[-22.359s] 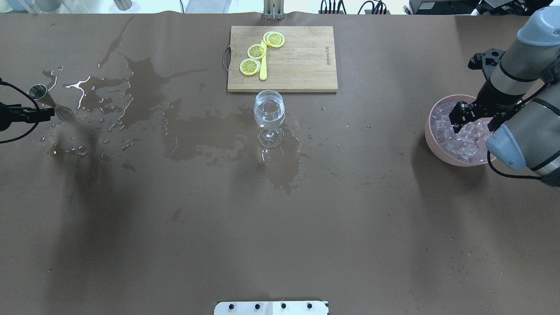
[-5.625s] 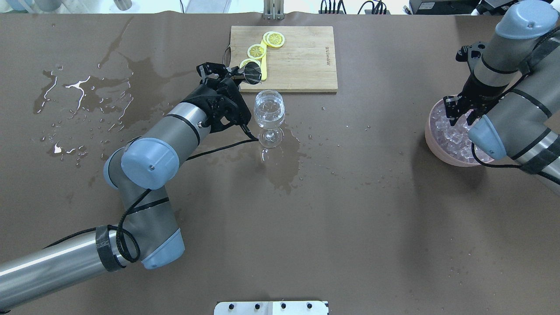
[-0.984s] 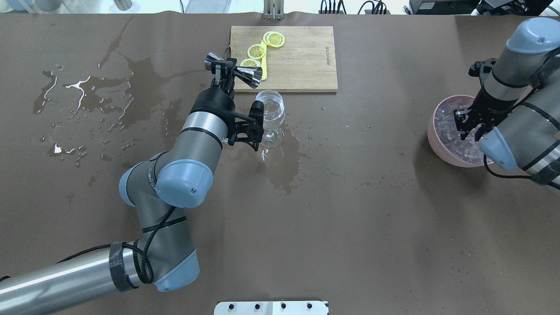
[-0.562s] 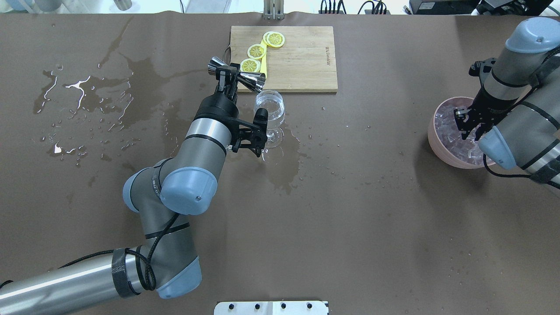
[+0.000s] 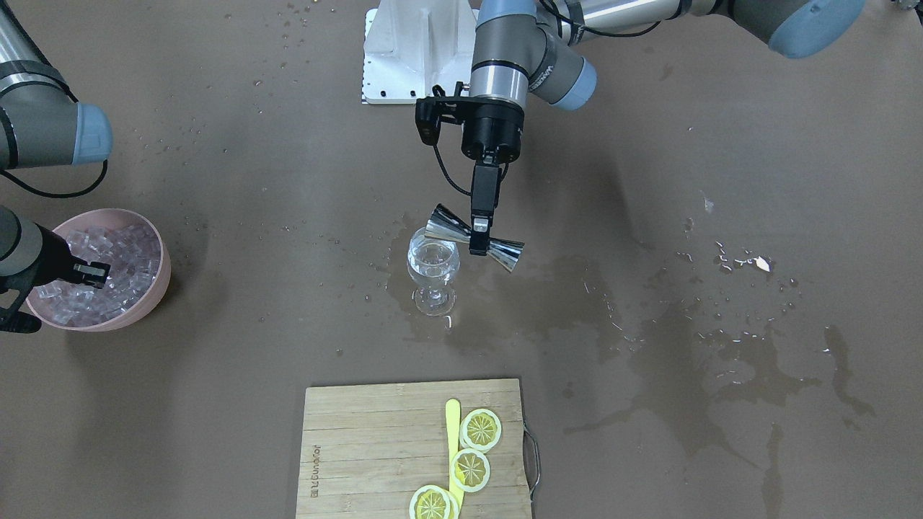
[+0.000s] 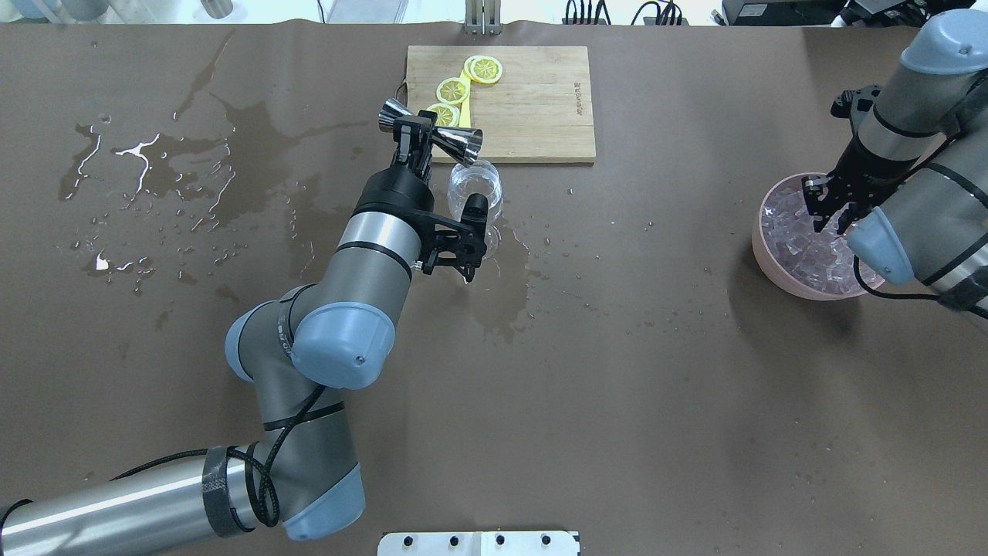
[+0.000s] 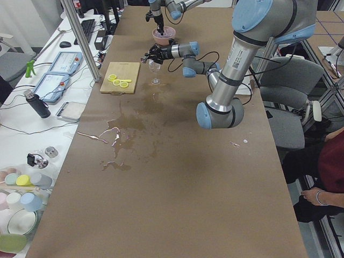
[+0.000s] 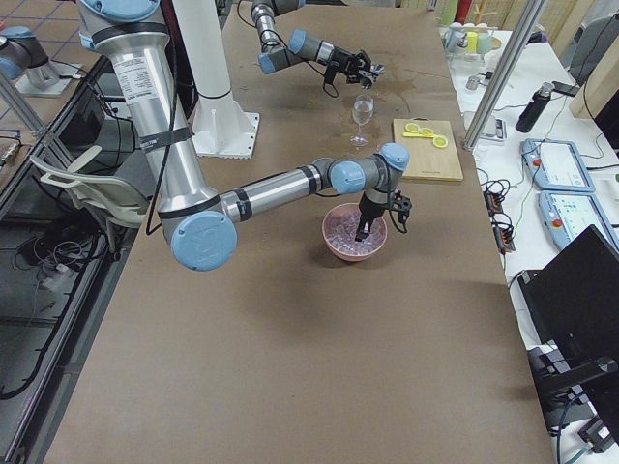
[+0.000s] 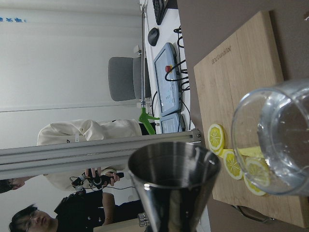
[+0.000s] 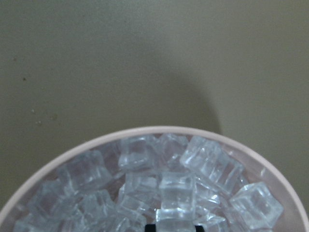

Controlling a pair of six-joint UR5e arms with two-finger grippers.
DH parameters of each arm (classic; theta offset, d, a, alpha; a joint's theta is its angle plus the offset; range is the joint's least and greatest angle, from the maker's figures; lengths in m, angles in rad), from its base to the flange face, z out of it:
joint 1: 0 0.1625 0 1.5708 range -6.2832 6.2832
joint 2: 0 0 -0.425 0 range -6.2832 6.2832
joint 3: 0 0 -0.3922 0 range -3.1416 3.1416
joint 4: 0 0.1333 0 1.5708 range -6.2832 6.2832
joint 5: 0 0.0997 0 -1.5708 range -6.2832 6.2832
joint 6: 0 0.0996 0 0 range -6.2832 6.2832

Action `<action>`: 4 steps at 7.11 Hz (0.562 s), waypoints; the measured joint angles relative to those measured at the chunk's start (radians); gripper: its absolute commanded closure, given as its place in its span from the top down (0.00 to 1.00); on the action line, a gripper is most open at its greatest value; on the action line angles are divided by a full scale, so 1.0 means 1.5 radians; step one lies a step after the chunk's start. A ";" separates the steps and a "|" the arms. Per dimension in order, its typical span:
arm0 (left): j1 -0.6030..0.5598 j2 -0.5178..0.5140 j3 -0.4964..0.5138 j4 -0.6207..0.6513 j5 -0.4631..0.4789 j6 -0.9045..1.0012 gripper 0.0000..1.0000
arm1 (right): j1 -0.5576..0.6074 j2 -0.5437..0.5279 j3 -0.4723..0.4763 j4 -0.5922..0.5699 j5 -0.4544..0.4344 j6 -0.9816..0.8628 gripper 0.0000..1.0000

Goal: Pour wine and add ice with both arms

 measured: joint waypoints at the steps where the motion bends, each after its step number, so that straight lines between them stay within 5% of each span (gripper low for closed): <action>1: 0.000 0.002 -0.013 -0.017 -0.004 -0.023 0.00 | 0.010 0.004 0.008 -0.003 0.013 0.001 0.23; 4: -0.025 0.016 -0.028 -0.070 -0.070 -0.133 0.00 | 0.034 0.008 0.040 -0.006 0.051 0.002 0.23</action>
